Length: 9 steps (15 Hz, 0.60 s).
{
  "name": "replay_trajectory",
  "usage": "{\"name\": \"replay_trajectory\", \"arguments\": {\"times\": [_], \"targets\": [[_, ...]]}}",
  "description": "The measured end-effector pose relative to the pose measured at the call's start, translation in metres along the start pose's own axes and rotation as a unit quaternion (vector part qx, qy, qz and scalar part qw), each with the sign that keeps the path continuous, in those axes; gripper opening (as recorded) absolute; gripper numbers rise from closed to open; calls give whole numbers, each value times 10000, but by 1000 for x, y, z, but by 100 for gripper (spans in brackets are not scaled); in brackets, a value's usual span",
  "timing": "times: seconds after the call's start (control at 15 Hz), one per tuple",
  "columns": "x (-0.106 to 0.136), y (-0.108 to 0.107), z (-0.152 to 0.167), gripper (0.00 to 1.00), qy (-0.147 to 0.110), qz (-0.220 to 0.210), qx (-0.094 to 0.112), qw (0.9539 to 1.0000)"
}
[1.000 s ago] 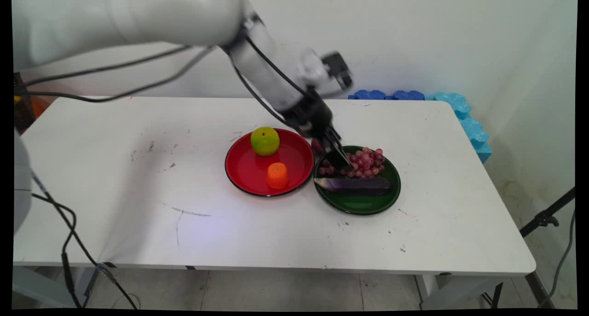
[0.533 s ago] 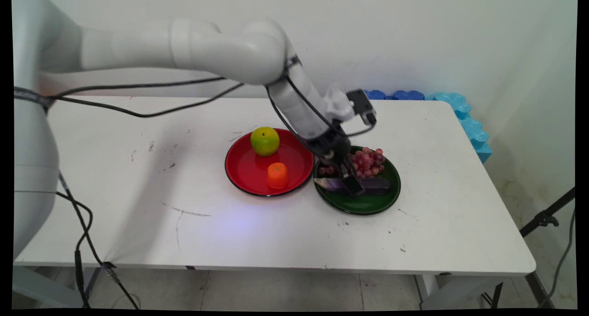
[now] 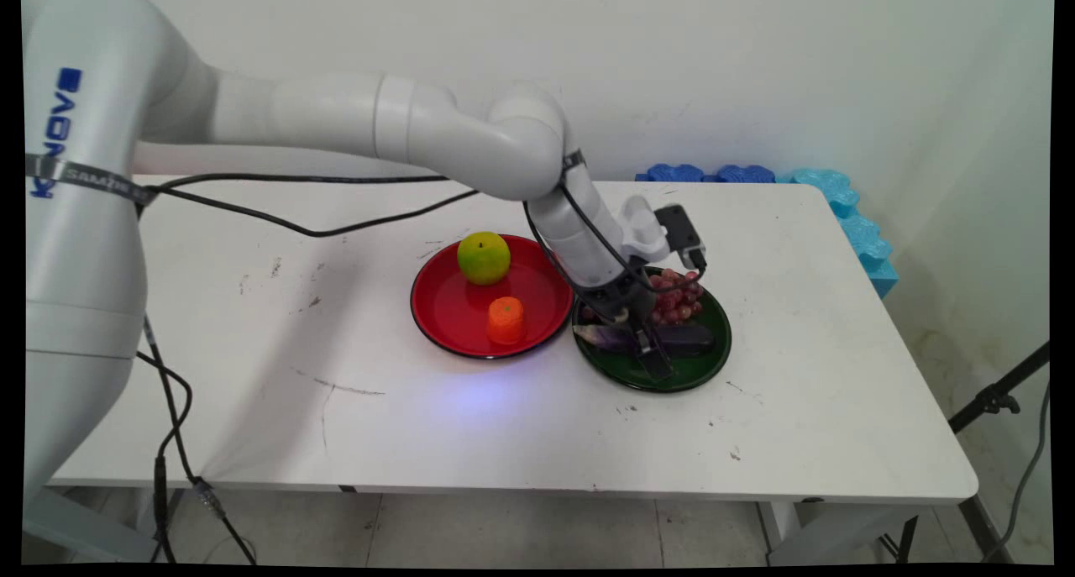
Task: Pick up the eggplant from the green plate, then place the picked object on the table
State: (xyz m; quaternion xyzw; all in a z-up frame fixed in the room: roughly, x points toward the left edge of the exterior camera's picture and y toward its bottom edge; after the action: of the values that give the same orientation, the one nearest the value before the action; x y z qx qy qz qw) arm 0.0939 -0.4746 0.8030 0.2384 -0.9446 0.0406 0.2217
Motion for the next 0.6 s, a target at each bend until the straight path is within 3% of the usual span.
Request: {"name": "replay_trajectory", "arguments": {"times": [0.13,0.2,0.6], "targets": [[1,0,7,100,-32,15,8,10000],[2,1,11,0,-40,26,11,10000],[11,4,13,0,51,229,14,9997]]}}
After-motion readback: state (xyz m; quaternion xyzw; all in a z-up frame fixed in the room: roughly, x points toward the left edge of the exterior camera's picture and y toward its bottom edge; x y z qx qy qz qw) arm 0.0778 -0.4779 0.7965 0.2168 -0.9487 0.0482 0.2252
